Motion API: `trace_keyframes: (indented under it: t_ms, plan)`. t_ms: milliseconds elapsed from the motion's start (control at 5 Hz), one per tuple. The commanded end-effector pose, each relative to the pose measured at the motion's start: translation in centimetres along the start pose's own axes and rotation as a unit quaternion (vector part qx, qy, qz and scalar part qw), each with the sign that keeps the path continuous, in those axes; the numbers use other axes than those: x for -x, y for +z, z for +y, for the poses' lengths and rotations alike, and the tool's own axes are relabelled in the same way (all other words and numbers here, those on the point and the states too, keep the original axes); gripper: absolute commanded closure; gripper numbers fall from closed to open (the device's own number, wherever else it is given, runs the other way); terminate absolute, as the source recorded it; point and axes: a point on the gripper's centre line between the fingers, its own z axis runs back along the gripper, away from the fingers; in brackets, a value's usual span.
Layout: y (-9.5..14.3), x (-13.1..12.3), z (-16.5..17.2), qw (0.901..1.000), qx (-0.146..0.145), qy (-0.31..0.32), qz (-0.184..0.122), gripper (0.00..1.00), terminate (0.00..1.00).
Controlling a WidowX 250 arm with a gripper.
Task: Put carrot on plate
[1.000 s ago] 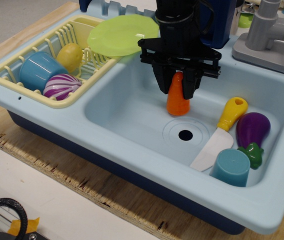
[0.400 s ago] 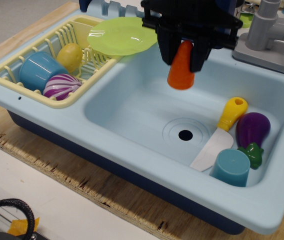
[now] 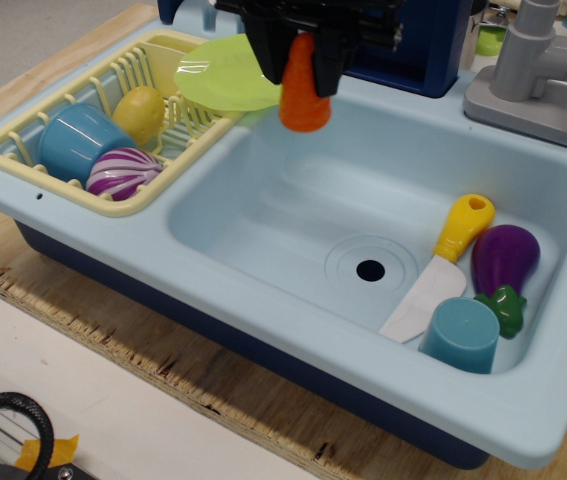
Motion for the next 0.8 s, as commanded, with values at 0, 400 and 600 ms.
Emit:
trace_keyframes:
  t_ms: [0,400,600]
  plan:
    - [0.5,-1.6,3.4,0.9994,-0.006,0.007,-0.034,1.0,0.0]
    - [1.2,-2.8,6.0,0.9986,-0.017,-0.001,-0.051,1.0,0.0]
    - [0.5,-3.2,6.7,0.9983,-0.007,0.0,-0.058,1.0,0.0]
